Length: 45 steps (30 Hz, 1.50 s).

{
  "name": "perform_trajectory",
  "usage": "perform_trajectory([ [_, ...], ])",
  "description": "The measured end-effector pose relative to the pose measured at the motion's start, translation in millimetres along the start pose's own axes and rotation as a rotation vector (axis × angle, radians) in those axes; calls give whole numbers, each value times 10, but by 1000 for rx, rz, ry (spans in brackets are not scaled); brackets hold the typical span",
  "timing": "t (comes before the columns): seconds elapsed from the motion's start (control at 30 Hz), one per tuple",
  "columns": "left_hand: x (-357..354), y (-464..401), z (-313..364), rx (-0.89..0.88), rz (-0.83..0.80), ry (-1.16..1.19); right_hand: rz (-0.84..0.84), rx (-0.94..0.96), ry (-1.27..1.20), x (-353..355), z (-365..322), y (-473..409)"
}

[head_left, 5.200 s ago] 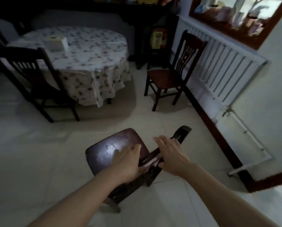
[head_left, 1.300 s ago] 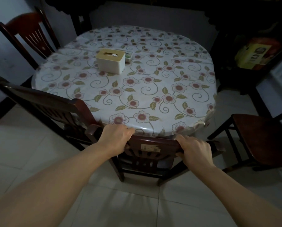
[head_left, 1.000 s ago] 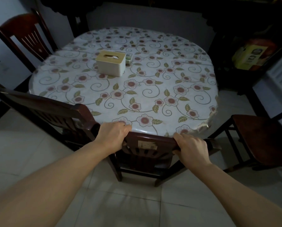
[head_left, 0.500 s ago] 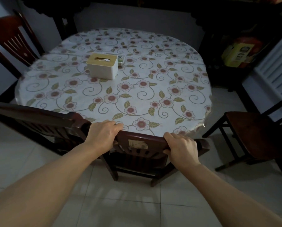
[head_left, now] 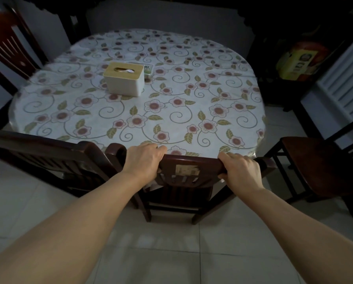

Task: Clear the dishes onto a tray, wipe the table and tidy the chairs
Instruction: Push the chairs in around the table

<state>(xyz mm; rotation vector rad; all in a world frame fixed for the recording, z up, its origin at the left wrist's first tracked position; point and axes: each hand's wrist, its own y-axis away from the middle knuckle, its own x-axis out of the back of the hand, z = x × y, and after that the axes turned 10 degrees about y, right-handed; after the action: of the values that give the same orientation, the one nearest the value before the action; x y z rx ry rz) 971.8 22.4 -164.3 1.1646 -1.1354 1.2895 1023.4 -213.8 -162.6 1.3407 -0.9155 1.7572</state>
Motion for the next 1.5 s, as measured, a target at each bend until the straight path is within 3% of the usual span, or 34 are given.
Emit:
perform_trajectory([
  [0.23,64,44,111,62,-33,-22,-23,-13,24,-27,-65,32],
  [0.5,333,166,257,32,-180,23,-209,39,12,202,-94,166],
  [1.07,1055,452,986,-160,-78,95,-105,-84,-106,1170,162,713],
  [1.27,1213,300,1481,-205,-88,80,-79,-141,-155,1245,618,908],
  [1.5,1322,45,2664,-186,-66,106,-33,-157,-169,1320,1807,1282],
])
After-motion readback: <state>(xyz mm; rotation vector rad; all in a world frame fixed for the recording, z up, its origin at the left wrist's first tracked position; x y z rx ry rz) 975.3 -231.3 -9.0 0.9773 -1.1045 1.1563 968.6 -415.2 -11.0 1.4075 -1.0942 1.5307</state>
